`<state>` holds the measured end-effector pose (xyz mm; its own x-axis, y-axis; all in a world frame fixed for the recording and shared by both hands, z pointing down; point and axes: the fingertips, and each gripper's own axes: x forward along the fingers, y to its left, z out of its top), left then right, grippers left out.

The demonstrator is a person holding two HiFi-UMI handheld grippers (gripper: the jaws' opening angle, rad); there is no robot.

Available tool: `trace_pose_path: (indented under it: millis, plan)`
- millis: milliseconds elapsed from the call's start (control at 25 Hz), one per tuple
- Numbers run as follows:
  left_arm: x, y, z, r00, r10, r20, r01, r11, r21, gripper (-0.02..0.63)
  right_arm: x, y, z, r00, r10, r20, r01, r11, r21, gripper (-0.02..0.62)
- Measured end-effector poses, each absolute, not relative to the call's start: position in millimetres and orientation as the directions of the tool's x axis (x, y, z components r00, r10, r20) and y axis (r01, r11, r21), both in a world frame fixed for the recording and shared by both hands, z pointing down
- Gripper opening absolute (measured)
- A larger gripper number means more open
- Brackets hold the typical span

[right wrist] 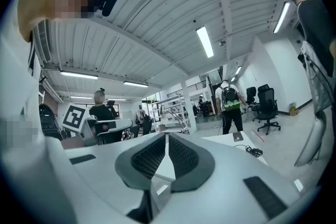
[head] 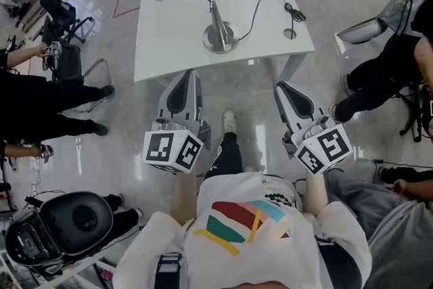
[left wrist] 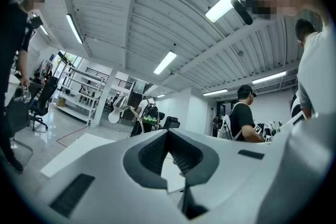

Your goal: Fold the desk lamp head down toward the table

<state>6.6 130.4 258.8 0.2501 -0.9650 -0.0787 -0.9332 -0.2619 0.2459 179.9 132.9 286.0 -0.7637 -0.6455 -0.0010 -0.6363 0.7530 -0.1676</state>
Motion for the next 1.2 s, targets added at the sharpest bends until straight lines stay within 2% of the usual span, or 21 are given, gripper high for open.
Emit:
trace_pose_path:
  millis: [120, 320, 400, 480, 560, 720, 800, 880, 1040, 1200]
  plan:
    - [-22, 80, 259, 0.24, -0.968, -0.08, -0.941, -0.252, 0.228, 0.044, 149, 88, 282, -0.776, -0.631, -0.005, -0.625, 0.769, -0.134, 0.012]
    - [-71, -3, 243, 0.206, -0.974, -0.097, -0.978, -0.208, 0.01, 0.046, 74, 6, 268, -0.81, -0.586, 0.03, -0.586, 0.808, -0.064, 0.012]
    - [-93, -35, 240, 0.212, -0.973, -0.09, -0.977, -0.211, -0.027, 0.048, 36, -24, 259, -0.825, -0.564, 0.042, -0.565, 0.825, -0.006, 0.018]
    - [-115, -65, 240, 0.237, -0.967, -0.09, -0.971, -0.236, -0.021, 0.093, -2, -55, 255, -0.841, -0.538, 0.047, -0.537, 0.843, 0.044, 0.076]
    - [-135, -89, 243, 0.251, -0.964, -0.093, -0.968, -0.25, -0.026, 0.121, -34, -83, 257, -0.865, -0.499, 0.048, -0.497, 0.866, 0.05, 0.104]
    - [-152, -113, 236, 0.238, -0.962, -0.131, -0.971, -0.235, -0.041, 0.121, -68, -115, 252, -0.922, -0.381, 0.069, -0.383, 0.923, -0.026, 0.103]
    - [-149, -116, 233, 0.274, -0.953, -0.128, -0.962, -0.272, -0.03, 0.121, -77, -122, 249, -0.943, -0.314, 0.113, -0.319, 0.947, -0.028, 0.103]
    - [-144, -119, 229, 0.307, -0.943, -0.127, -0.952, -0.305, -0.042, 0.121, -84, -130, 249, -0.949, -0.253, 0.188, -0.254, 0.967, 0.022, 0.101]
    - [-141, -116, 226, 0.283, -0.952, -0.114, -0.958, -0.276, -0.072, 0.121, -95, -136, 253, -0.94, -0.165, 0.3, -0.136, 0.984, 0.118, 0.1]
    - [-146, -110, 229, 0.243, -0.967, -0.079, -0.969, -0.238, -0.067, 0.121, -108, -137, 252, -0.936, -0.106, 0.335, -0.04, 0.979, 0.2, 0.04]
